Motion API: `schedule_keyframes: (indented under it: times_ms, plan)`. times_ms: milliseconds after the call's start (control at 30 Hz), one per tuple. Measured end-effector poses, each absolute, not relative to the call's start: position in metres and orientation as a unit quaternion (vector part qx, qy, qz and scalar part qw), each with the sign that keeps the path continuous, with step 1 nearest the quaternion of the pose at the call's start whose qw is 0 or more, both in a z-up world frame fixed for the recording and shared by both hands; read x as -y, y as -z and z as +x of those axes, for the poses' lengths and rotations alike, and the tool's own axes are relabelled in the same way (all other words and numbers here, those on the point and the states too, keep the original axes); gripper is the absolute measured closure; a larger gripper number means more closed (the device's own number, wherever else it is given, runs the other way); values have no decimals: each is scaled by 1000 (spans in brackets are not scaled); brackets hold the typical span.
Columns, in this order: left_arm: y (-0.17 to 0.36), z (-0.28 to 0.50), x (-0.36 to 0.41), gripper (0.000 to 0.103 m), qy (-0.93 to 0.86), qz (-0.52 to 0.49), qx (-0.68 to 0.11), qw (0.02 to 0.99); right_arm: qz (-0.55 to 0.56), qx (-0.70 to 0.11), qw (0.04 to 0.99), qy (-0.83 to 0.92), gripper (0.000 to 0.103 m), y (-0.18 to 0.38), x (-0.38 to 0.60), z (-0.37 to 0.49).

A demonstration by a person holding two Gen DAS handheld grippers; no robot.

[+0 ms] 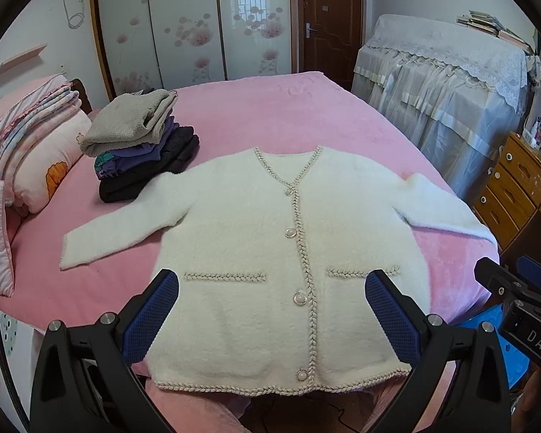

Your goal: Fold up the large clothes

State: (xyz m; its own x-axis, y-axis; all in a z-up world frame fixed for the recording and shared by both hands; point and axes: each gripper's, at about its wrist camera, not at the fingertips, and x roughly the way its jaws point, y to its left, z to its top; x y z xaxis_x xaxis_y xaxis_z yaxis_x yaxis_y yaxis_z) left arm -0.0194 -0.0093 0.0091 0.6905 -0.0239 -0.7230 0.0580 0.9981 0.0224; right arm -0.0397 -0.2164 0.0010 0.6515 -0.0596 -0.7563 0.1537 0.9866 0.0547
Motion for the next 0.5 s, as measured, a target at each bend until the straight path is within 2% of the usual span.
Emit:
schedule_keyframes:
  times_ms: [500]
  plan:
    - [-7,6,35,0,25,17,-402,915,50,-424,904,24,23,7,230,-20]
